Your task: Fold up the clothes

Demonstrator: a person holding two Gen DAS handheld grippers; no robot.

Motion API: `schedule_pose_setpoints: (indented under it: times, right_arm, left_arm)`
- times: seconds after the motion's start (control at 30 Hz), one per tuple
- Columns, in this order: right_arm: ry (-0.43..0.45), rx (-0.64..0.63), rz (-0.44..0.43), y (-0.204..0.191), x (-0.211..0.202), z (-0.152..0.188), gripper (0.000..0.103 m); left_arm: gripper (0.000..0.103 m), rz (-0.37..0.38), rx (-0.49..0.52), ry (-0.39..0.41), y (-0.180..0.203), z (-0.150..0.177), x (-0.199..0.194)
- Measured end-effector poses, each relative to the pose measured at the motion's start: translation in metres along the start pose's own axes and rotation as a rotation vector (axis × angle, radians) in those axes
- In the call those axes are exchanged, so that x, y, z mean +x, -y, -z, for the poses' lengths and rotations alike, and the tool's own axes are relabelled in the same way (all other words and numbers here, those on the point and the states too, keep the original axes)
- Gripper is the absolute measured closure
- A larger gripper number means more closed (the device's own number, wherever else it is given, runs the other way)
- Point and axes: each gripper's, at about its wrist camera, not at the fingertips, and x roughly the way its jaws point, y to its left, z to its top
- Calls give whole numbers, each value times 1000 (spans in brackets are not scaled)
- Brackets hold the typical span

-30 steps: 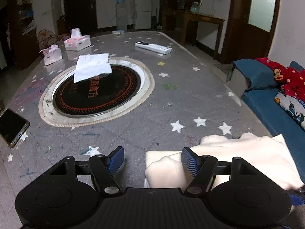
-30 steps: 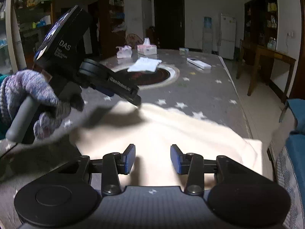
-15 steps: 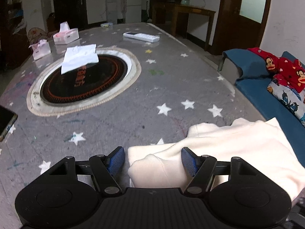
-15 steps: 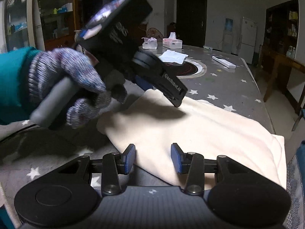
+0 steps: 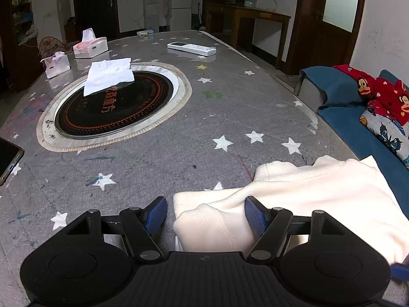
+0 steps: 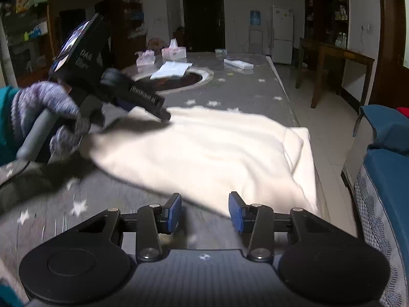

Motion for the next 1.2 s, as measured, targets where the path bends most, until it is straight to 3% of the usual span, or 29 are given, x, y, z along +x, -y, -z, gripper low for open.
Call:
schedule_pose_setpoints:
  times: [0.27, 0.5, 0.57, 0.73, 0.83, 1.0, 1.2]
  right_arm:
    - [61, -18, 46, 5, -4, -20, 67]
    - [8, -52, 56, 10, 12, -15, 97]
    - [0, -65, 61, 7, 6, -11, 102]
    - [-25, -114, 84, 3, -2, 0, 103]
    - [8, -117, 82, 2, -7, -6, 103]
    - [70, -90, 95, 5, 3, -25, 89]
    - [50, -22, 86, 17, 21, -22, 88]
  left_arm:
    - [30, -5, -9, -4, 0, 0, 0]
    - [28, -7, -8, -2, 0, 0, 1]
    - [28, -7, -8, -2, -1, 0, 1]
    - [26, -9, -10, -2, 0, 0, 1]
    - [24, -15, -12, -5, 0, 0, 1]
    - [25, -23, -12, 6, 2, -2, -7]
    - [27, 35, 26, 74, 16, -9, -30]
